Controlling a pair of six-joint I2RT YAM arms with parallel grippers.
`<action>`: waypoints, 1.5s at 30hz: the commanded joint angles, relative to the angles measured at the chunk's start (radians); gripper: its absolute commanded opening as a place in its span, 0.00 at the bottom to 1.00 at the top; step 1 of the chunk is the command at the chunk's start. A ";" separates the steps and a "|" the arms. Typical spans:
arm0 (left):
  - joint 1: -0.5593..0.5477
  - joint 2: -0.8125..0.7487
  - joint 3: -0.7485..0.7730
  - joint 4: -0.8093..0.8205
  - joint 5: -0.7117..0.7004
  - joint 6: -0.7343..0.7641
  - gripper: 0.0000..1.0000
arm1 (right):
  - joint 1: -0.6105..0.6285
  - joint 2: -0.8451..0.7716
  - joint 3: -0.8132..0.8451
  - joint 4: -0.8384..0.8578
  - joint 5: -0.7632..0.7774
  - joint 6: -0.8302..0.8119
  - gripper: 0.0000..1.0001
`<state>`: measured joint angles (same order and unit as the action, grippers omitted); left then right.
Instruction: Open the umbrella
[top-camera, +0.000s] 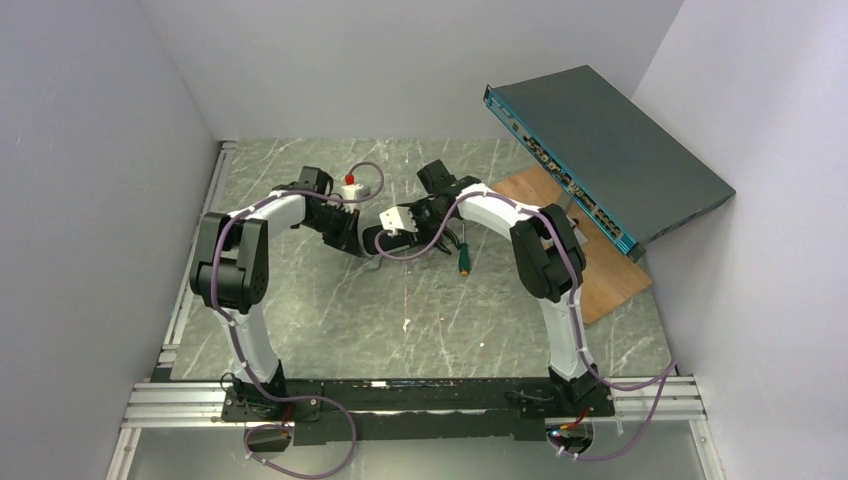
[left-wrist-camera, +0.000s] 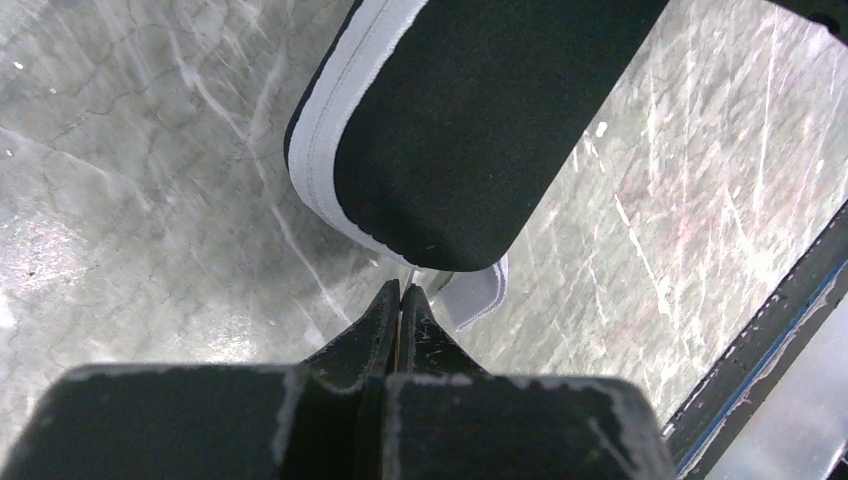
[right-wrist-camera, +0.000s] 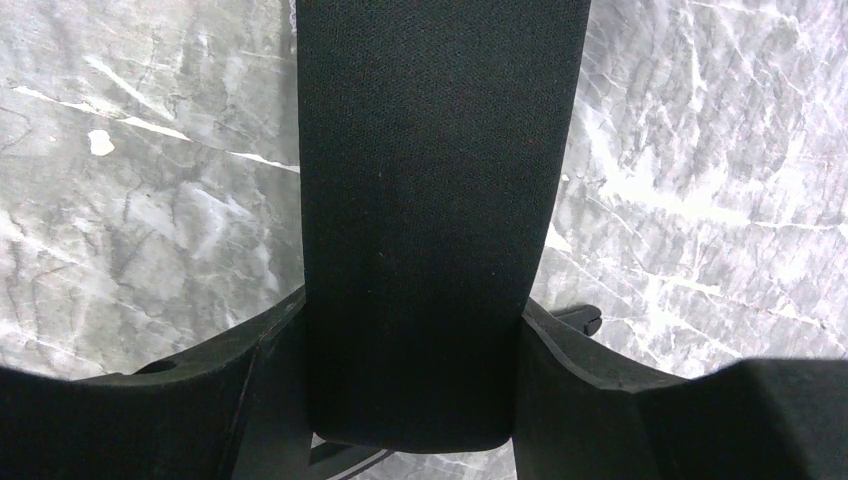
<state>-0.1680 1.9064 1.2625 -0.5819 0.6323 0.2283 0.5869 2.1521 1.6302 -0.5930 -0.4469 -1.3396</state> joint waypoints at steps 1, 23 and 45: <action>0.033 -0.047 0.064 0.177 -0.075 0.144 0.00 | 0.017 0.066 0.014 -0.342 -0.082 -0.125 0.12; 0.039 -0.403 -0.397 0.489 0.053 0.720 0.39 | 0.008 0.036 -0.039 -0.257 -0.105 -0.080 0.08; -0.161 -0.375 -0.449 0.426 -0.087 0.884 0.59 | -0.015 0.001 -0.099 -0.255 -0.105 -0.102 0.08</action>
<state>-0.3180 1.5040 0.7673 -0.1379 0.5774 1.1290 0.5804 2.1384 1.6054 -0.6586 -0.5274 -1.4231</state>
